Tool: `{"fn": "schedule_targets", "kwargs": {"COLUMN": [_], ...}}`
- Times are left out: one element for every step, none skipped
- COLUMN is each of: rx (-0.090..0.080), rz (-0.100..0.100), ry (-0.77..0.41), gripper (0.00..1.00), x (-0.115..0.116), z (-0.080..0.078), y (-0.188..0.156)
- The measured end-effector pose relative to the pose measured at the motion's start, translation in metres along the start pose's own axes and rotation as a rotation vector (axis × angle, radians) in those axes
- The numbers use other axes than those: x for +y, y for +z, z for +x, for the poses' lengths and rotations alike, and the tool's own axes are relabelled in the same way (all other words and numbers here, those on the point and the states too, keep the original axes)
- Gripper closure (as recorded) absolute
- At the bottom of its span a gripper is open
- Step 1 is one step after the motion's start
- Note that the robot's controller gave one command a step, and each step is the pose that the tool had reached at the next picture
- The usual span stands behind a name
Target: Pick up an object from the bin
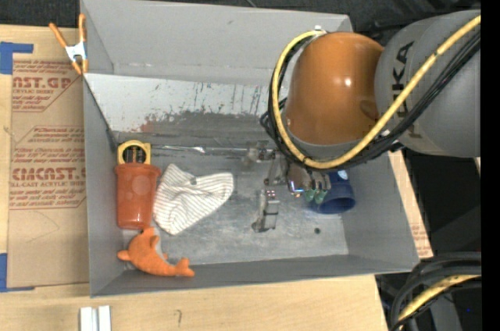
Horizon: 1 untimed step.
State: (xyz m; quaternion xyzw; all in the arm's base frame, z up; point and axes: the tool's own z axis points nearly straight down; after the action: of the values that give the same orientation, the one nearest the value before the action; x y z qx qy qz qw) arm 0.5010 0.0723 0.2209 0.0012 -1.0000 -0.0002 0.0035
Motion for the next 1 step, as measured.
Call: {"fn": "schedule_targets", "kwargs": {"rx": [-0.008], "rz": [-0.001], "ry": [0.002], "gripper": [0.00], "x": [-0.0004], "z": [-0.0016], "y": [-0.0043]}}
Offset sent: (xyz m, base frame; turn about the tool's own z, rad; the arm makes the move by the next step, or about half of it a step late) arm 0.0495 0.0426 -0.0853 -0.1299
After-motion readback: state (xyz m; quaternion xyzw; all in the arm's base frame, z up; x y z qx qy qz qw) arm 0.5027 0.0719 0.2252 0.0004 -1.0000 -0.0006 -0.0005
